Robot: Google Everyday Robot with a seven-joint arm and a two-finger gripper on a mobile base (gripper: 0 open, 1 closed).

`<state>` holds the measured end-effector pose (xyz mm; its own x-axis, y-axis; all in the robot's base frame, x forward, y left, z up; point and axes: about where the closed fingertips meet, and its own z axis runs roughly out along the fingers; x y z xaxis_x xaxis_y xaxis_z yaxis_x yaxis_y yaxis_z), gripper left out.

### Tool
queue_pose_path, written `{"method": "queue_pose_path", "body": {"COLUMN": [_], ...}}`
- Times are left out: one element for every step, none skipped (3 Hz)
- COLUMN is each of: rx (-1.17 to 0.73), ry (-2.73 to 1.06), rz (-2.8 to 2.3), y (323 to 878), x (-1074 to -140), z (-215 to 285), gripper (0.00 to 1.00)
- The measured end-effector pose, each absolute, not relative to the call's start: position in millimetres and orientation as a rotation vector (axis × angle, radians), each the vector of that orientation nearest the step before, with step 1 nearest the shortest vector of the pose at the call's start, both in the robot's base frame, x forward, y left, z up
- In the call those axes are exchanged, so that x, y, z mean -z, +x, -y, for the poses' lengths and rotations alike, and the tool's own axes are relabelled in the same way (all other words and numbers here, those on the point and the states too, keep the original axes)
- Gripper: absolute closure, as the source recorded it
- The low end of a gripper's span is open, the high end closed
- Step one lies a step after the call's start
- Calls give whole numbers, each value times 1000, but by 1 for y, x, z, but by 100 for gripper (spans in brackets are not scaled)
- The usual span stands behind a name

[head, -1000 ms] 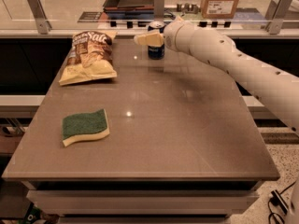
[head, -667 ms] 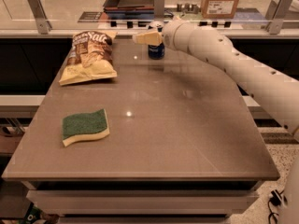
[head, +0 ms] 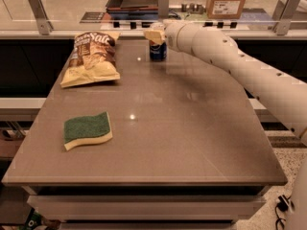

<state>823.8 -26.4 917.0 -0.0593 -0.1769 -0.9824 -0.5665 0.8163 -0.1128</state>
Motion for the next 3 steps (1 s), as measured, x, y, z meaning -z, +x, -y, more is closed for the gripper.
{"method": "queue_pose_path", "body": {"rx": [-354, -356, -359], "ry": [-599, -601, -603], "rz": [-1626, -1626, -1626], "y": [824, 824, 824], "x": [-916, -916, -915], "z": [24, 22, 20], "gripper": [66, 88, 100]}}
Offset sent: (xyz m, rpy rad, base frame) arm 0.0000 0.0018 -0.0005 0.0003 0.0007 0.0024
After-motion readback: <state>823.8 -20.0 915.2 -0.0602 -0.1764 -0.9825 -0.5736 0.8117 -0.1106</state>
